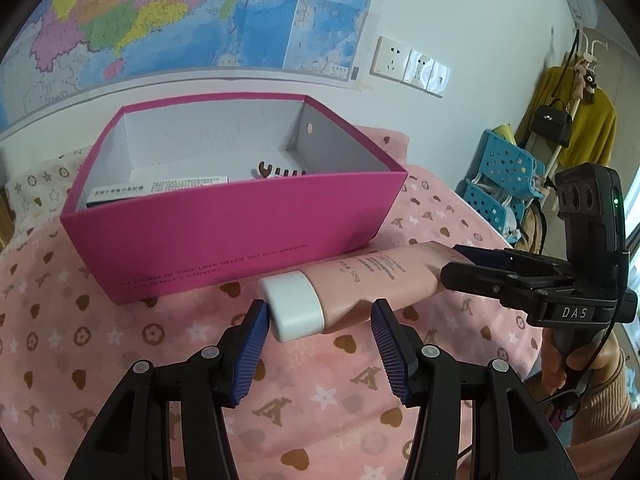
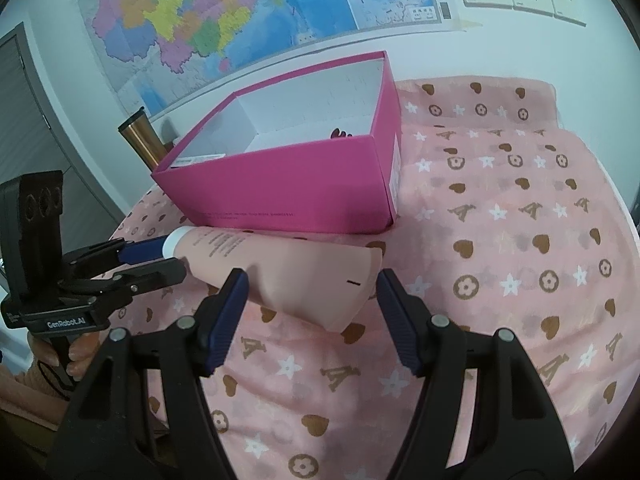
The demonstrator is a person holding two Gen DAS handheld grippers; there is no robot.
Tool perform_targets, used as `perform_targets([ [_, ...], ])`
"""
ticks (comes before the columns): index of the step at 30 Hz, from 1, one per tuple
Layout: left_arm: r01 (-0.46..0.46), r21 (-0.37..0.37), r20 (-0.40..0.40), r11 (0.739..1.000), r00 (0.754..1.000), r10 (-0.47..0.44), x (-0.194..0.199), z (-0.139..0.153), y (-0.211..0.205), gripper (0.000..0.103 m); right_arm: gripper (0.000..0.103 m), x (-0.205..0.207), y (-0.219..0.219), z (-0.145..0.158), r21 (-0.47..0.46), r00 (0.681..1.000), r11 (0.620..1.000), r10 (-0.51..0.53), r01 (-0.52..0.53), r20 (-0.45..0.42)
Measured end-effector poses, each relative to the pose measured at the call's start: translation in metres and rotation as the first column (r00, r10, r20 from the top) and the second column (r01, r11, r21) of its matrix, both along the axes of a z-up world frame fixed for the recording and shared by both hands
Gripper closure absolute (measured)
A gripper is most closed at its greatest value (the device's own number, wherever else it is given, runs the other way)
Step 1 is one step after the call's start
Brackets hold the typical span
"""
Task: Organize rigid objects
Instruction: 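Lift the peach tube with both grippers toward the magenta box, then carry the peach tube over the magenta box rim with both grippers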
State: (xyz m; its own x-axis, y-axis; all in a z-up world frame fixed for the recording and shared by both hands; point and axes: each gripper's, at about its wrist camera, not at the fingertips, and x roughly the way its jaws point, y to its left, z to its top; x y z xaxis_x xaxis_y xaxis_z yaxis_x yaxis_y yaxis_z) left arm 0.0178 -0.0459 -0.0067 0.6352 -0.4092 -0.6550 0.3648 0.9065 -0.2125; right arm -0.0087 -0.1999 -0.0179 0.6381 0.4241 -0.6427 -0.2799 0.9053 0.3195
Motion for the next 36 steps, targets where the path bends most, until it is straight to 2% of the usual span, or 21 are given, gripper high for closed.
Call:
perform_targets([
  [36, 0.001, 0.007, 0.078, 1.000, 0.997, -0.002, 0.003, 0.021, -0.002, 0.047, 0.035, 0.008, 0.001, 0.021, -0.017, 0.998, 1.000, 0.004, -0.003, 0.059],
])
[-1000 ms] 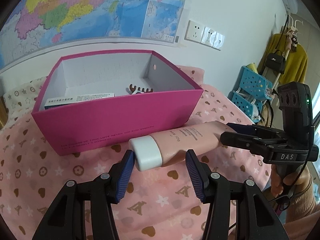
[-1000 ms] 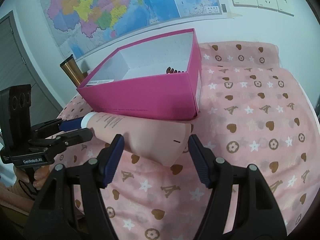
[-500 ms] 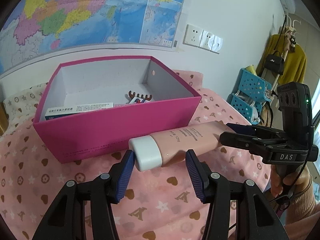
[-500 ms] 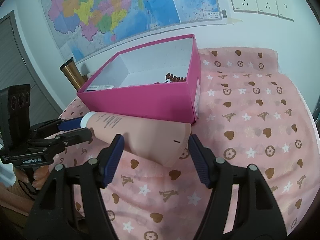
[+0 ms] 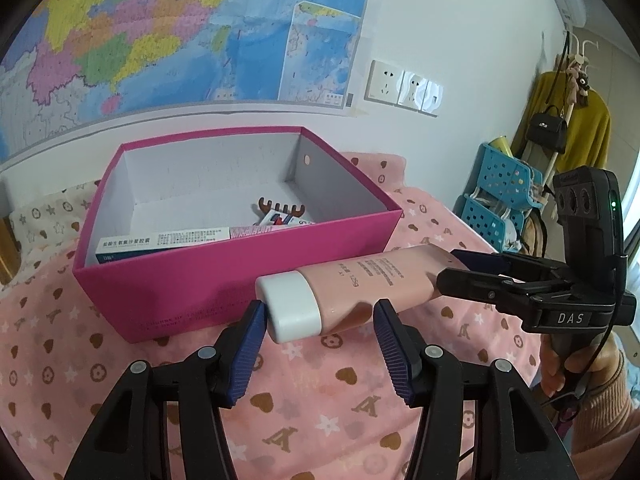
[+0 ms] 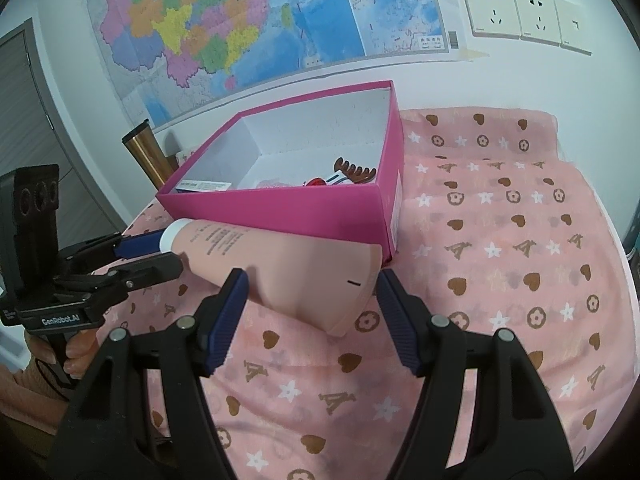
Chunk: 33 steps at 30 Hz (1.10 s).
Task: Organize rigid objects
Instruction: 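Carry the peach tube over the magenta box rim with both grippers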
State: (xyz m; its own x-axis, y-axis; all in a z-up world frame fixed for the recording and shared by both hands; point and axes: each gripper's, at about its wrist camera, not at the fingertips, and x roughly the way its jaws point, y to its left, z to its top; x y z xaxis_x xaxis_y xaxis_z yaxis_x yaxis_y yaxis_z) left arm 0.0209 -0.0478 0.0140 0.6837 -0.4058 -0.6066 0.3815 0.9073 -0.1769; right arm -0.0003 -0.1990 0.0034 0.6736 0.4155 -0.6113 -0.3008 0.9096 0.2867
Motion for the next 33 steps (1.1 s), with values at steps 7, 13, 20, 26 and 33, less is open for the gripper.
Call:
perform_targets([
  [7, 0.002, -0.002, 0.008, 1.000, 1.000, -0.002, 0.001, 0.001, 0.000, 0.047, 0.035, 0.001, -0.001, 0.003, -0.004, 1.000, 1.000, -0.002, 0.002, 0.008],
  [13, 0.003, 0.004, 0.015, 1.000, 1.000, -0.003, 0.003, 0.004, -0.002, 0.047, 0.035, 0.003, -0.001, 0.006, -0.006, 1.000, 1.000, -0.001, 0.001, 0.016],
  [20, 0.000, 0.004, 0.025, 1.000, 1.000, 0.000, 0.005, 0.006, -0.001, 0.047, 0.035, 0.004, 0.000, 0.009, -0.009, 1.000, 1.000, 0.000, 0.001, 0.027],
  [26, -0.003, 0.006, 0.031, 1.000, 1.000, 0.003, 0.008, 0.007, -0.001, 0.047, 0.035, 0.006, 0.000, 0.011, -0.012, 0.999, 1.000, 0.001, 0.000, 0.034],
  [33, -0.003, 0.006, 0.041, 1.000, 0.999, 0.003, 0.011, 0.011, -0.001, 0.047, 0.034, 0.009, -0.001, 0.015, -0.016, 0.999, 1.000, 0.002, -0.001, 0.043],
])
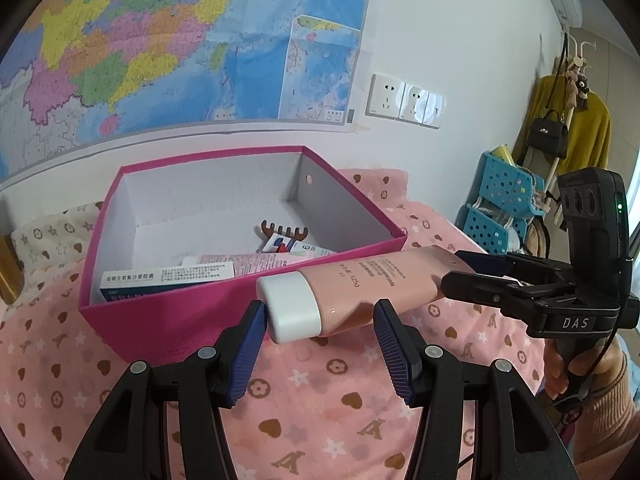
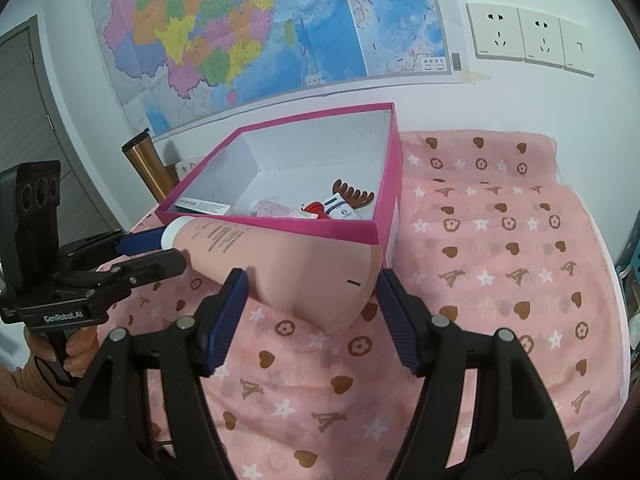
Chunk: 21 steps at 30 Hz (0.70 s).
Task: Organize rigid objects
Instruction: 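Carry the peach tube over the magenta box rim with both grippers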
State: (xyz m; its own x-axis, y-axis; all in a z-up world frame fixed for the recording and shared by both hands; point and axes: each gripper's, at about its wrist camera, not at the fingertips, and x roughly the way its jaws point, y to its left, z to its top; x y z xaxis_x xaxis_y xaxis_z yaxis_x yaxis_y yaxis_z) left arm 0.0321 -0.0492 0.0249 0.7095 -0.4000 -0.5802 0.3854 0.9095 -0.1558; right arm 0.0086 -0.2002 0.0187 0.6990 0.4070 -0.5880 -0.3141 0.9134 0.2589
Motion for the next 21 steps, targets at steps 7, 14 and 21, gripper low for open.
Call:
perform_targets([
  [7, 0.002, 0.004, 0.009, 1.000, 1.000, -0.002, 0.0016, 0.0023, -0.0016, 0.047, 0.034, 0.0031, -0.0013, 0.0021, 0.000, 1.000, 1.000, -0.002, 0.002, 0.005],
  [14, -0.004, 0.003, 0.012, 1.000, 1.000, 0.004, 0.0047, 0.0041, -0.0016, 0.047, 0.034, 0.0044, -0.0004, 0.0037, -0.003, 1.000, 1.000, 0.000, 0.000, 0.012],
  [21, -0.009, 0.004, 0.021, 1.000, 1.000, 0.009, 0.0085, 0.0071, 0.0003, 0.047, 0.034, 0.0091, 0.0002, 0.0086, -0.006, 1.000, 1.000, 0.006, -0.005, 0.024],
])
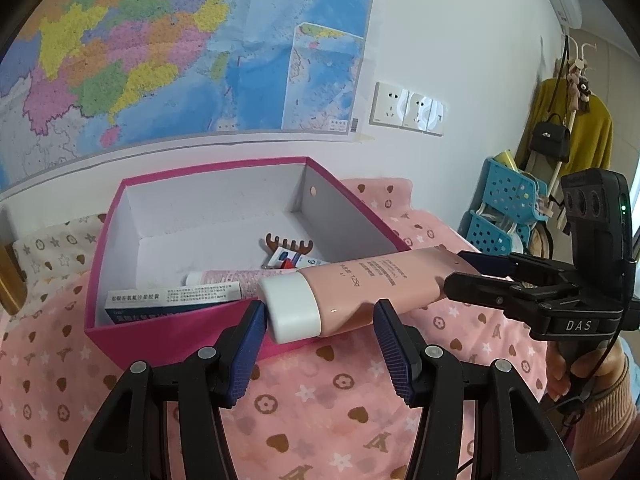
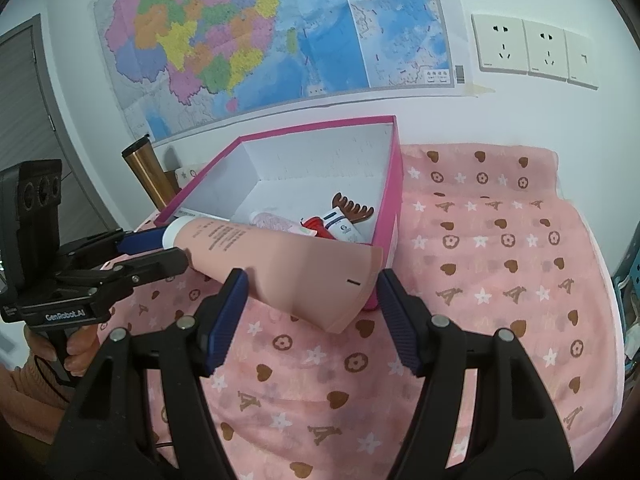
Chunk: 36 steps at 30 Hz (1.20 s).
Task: Organize rigid objects
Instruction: 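Carry the peach tube over the magenta box rim with both grippers, then lower the peach tube into the magenta box with both grippers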
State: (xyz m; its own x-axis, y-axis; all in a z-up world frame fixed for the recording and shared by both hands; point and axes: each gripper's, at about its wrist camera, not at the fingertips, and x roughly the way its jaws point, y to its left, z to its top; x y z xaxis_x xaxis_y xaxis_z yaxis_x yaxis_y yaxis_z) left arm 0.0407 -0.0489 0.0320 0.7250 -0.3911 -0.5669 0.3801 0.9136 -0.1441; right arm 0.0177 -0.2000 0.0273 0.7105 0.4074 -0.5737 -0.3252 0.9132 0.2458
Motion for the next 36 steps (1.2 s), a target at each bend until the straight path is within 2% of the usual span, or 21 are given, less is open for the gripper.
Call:
perform_targets([
  [36, -0.004, 0.005, 0.015, 1.000, 1.000, 0.004, 0.016, 0.006, -0.001, 0.047, 0.034, 0.009, -0.001, 0.009, -0.008, 1.000, 1.000, -0.004, 0.004, 0.022],
])
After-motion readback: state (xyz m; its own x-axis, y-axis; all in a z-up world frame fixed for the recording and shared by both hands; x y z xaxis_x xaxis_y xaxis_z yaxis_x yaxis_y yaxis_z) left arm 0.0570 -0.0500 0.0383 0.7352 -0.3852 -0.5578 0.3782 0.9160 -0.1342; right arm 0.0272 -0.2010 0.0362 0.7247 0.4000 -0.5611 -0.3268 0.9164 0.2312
